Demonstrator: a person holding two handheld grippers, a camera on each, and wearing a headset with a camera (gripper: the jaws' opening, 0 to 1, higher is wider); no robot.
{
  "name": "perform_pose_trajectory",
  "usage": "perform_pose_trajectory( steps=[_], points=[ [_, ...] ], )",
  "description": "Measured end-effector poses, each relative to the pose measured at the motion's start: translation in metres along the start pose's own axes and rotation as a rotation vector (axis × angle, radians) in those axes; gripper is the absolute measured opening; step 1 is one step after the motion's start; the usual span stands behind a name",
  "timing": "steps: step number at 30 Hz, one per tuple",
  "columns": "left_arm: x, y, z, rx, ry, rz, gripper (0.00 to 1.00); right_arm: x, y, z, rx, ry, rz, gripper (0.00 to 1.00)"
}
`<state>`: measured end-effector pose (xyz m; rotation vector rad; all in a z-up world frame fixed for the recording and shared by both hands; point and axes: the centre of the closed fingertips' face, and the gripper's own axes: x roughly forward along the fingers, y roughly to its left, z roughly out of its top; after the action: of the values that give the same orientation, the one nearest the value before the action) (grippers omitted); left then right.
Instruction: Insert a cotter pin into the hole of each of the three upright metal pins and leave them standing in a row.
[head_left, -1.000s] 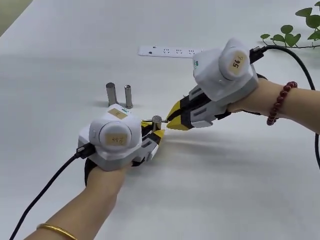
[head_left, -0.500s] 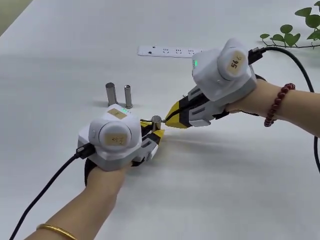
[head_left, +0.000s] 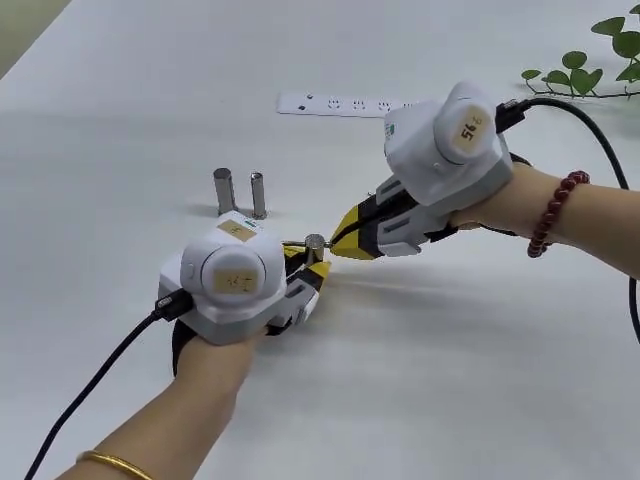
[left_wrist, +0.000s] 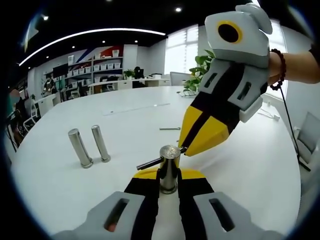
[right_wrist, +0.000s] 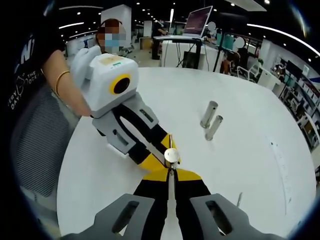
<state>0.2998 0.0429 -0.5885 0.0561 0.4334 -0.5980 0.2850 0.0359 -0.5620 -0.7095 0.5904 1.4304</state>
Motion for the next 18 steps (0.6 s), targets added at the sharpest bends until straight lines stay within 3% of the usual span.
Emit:
perform_pose_trajectory(
  steps=[9, 18],
  points=[
    [-0.0049, -0.0013, -0.0067, -0.007, 0.03, -0.002, 0.12, -0.0015, 0.0021, 0.0005, 0.044, -0.013, -0.016, 0.04],
    [-0.0045, -0.0014, -0.0041, -0.014, 0.02, 0.021, 0.13, -0.0097, 0.002, -0.0006, 0.129, -0.048, -0.057, 0.12]
  ],
)
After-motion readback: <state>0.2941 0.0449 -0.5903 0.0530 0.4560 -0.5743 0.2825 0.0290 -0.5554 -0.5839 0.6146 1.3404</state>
